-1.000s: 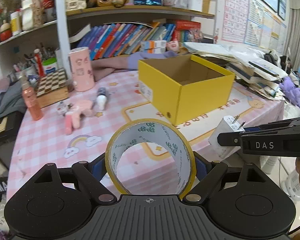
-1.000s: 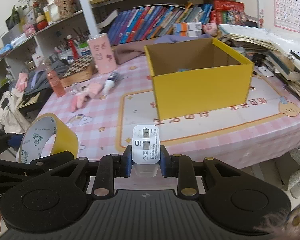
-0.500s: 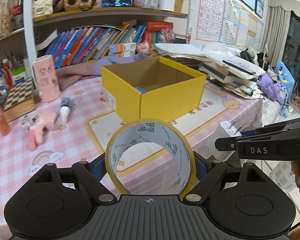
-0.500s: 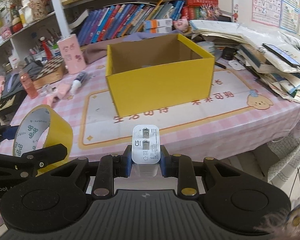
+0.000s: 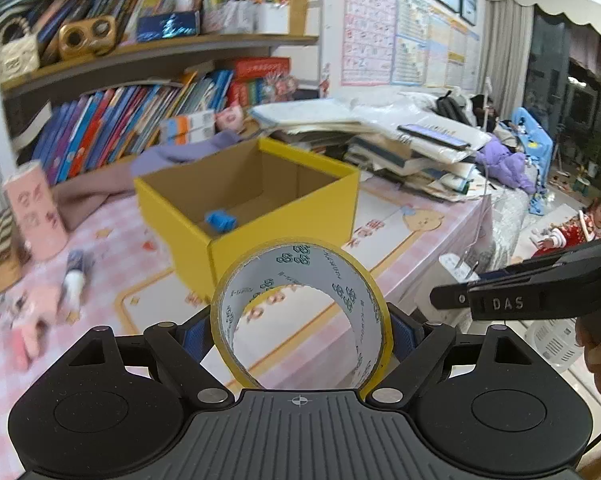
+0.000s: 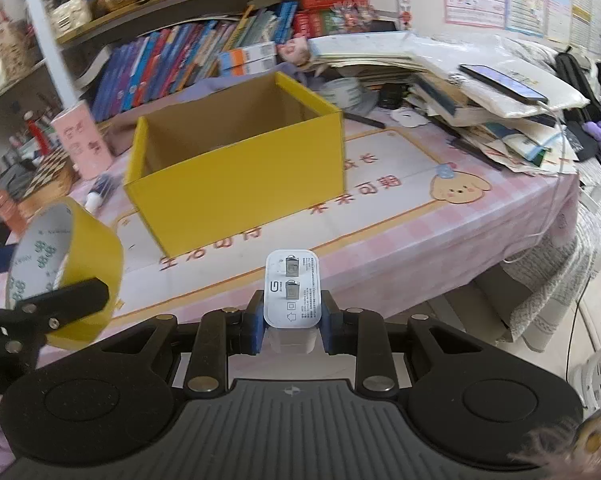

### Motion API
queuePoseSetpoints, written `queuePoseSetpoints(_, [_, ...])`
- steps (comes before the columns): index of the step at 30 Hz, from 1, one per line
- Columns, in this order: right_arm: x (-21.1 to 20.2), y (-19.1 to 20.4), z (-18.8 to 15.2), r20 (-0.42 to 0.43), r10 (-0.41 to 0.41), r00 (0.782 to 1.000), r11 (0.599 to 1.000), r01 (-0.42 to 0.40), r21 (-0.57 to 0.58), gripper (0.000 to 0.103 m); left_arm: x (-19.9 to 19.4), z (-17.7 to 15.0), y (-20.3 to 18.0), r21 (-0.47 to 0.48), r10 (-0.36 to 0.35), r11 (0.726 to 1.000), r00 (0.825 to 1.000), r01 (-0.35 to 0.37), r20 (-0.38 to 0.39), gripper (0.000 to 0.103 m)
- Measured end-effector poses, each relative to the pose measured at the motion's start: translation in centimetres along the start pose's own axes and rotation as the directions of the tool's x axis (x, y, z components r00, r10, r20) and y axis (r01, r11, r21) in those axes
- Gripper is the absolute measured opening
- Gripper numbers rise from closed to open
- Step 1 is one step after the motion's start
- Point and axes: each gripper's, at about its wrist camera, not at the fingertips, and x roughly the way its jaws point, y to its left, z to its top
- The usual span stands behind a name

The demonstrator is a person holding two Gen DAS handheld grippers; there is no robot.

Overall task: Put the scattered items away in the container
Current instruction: 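Carry the tape roll and white charger with both tools over the yellow box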

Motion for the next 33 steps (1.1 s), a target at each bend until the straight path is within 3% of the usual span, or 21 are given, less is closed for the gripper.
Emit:
queuePoseSetpoints(8, [0.2, -1.6, 3.0, 0.063, 0.007, 0.998, 1.0, -0.007, 0.004, 0.025, 0.8, 3.8, -0.2, 0.024, -0.001, 1.0, 0.996, -0.001, 0.093, 0.086])
queuePoseSetpoints(17, [2.0, -1.2, 9.9, 0.162, 0.113, 0.98, 0.991, -0.1, -0.09, 0.025, 3.3, 8.0, 0.7, 0.023, 0.062, 0.998, 0.987, -0.067, 0.149, 0.086])
queuePoseSetpoints(25, [6.1, -0.9, 14.2, 0.16, 0.185, 0.97, 0.974, -0.159, -0.162, 0.025, 7.6, 10.4, 2.0, 0.025, 0.144, 0.989, 0.984, -0.148, 0.105, 0.086])
queuePoseSetpoints(33, [11.3, -0.1, 16.8, 0.09, 0.243, 0.966, 0.945, -0.215, -0.246, 0.025, 12.3, 10.9, 3.5, -0.001, 0.223, 0.975, 0.975, -0.223, -0.011, 0.086])
